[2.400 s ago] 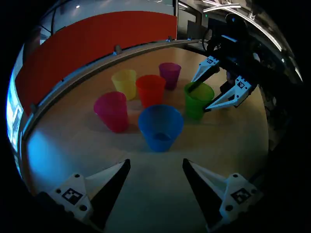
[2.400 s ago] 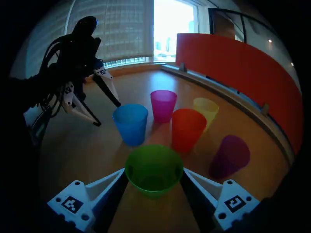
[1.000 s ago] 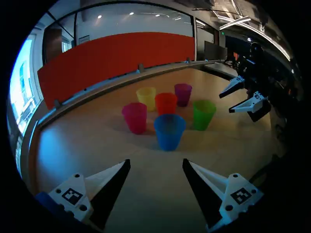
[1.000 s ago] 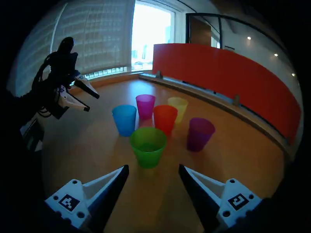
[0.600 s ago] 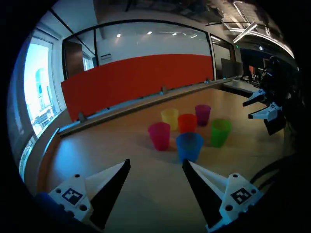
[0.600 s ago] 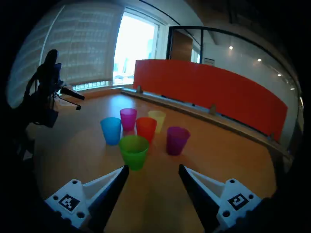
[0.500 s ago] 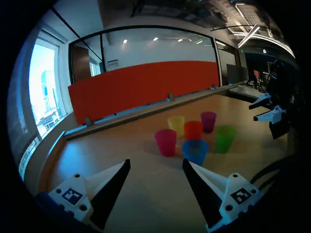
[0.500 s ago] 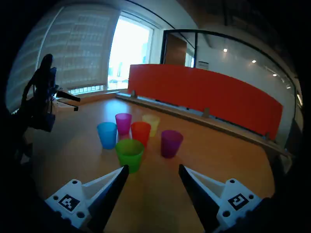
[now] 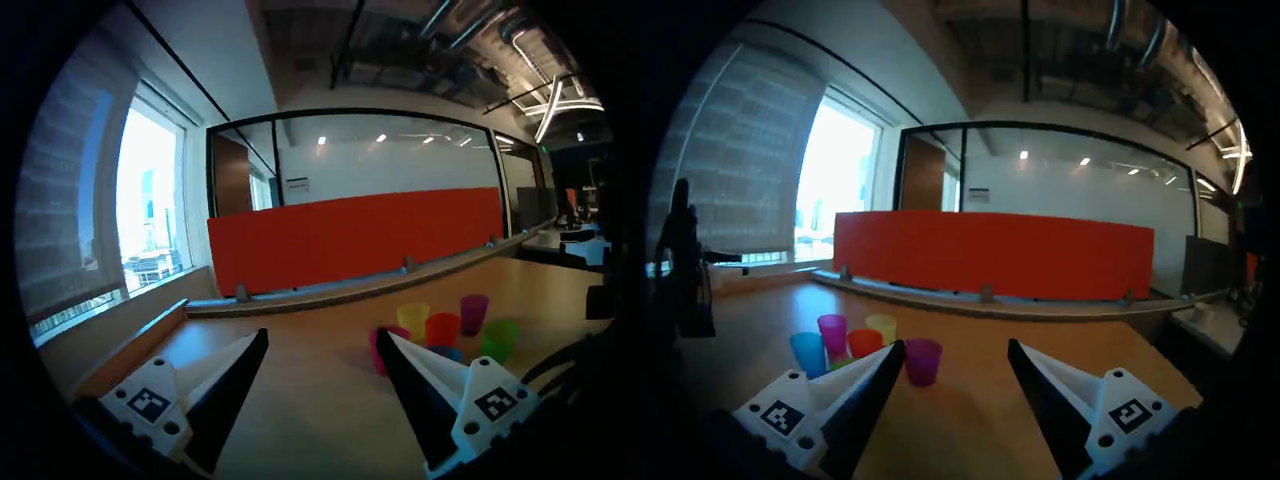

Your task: Pour water

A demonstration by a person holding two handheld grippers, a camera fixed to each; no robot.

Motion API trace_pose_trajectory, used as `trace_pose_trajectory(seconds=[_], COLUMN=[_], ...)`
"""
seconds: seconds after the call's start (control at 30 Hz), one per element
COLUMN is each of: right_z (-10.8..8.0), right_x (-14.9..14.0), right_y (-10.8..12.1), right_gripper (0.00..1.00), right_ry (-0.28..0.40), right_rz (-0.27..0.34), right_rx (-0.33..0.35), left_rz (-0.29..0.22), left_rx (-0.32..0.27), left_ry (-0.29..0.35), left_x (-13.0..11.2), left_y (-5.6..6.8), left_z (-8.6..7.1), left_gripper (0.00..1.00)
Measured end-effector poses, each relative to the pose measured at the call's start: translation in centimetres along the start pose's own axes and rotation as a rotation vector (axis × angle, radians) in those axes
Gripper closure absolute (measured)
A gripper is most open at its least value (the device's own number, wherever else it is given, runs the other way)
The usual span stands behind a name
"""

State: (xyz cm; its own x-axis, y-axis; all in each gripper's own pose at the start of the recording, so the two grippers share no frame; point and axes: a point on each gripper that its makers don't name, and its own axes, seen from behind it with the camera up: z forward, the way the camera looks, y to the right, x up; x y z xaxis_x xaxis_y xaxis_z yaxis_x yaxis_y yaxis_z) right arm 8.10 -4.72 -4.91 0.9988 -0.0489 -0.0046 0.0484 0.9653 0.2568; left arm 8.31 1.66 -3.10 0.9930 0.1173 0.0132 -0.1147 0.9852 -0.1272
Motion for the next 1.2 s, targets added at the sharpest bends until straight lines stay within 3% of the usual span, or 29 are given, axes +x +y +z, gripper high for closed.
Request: trace_pose_trajectory(seconds=[0.17,0.37,0.57,0.9,1.2], right_z=[-0.2,-0.7,-1.0,-1.4,-1.6], right_x=[1.6,1.9,1.7,1.5,2.0], right_y=[1.9,2.4,2.6,3.3,3.9], right_gripper=[0.01,0.01,0.01,0.01,0.01], right_ry=[0.069,0.089,0.09,0.089,0.094], right_rz=[0.025,0.034,0.034,0.049,0.053], right_rx=[-0.069,-0.079,-0.095,-0.12,-0.149], left_rz=[-0.051,-0.055,-0.078,-0.067,-0.058], left_rx=[0.022,0.061,0.074,0.106,0.125], left_ry=[0.031,0.043,0.045,0.077,0.09], left_x=[0.3,0.4,0.0,0.9,-0.2], left_y=[0.0,-0.6,-0.4,0.2,1.0], left_z=[-0.3,-0.4,-0.4,-0.2,0.2], left_gripper=[0.0,0.0,0.0,0.0,0.0])
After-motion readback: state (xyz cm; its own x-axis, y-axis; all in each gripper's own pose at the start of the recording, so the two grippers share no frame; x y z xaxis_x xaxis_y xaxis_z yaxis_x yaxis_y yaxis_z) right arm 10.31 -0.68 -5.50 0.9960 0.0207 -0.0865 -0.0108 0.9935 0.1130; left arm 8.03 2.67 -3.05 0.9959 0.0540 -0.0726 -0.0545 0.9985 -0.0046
